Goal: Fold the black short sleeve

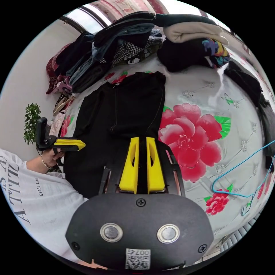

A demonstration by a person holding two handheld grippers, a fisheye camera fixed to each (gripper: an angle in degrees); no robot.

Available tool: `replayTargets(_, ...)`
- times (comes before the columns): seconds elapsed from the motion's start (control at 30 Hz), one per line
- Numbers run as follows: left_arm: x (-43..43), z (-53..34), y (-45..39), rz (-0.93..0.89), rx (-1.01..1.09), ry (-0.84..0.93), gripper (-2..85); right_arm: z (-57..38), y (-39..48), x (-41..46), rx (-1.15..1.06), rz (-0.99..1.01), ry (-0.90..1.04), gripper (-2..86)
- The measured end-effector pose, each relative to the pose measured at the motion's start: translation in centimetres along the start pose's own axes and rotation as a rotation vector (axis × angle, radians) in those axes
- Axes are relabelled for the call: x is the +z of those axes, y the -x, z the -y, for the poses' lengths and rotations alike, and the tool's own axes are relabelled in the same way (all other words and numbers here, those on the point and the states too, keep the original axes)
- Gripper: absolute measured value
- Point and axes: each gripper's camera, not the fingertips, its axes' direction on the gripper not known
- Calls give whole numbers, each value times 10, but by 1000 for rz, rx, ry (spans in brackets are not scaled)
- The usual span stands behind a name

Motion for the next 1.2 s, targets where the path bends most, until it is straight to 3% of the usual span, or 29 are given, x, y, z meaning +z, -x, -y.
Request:
replayTargets(0.37, -81, -181, 21, 131, -268, -140, 51, -155, -46, -60, 235, -61, 38, 58)
replayTargets(0.7, -90, -324, 2, 178, -654, -163, 95, -238, -90, -49, 133, 7, 284, 94)
replayTargets(0.87, -60, -346, 4, 127, -670, -98, 123, -251, -106, -32, 73, 82, 351, 98)
replayTargets(1.07, -30, -313, 12, 121, -571, 7, 139, -238, -113, 0, 41, 172, 468, 86)
replayTargets(1.13, -20, -301, 12, 168, -534, 69, 117, -236, -112, 6, 30, 195, 493, 68)
replayTargets(1.2, -13, -291, 15, 247, -533, 141, 24, -234, -112, 8, 20, 202, 507, 32)
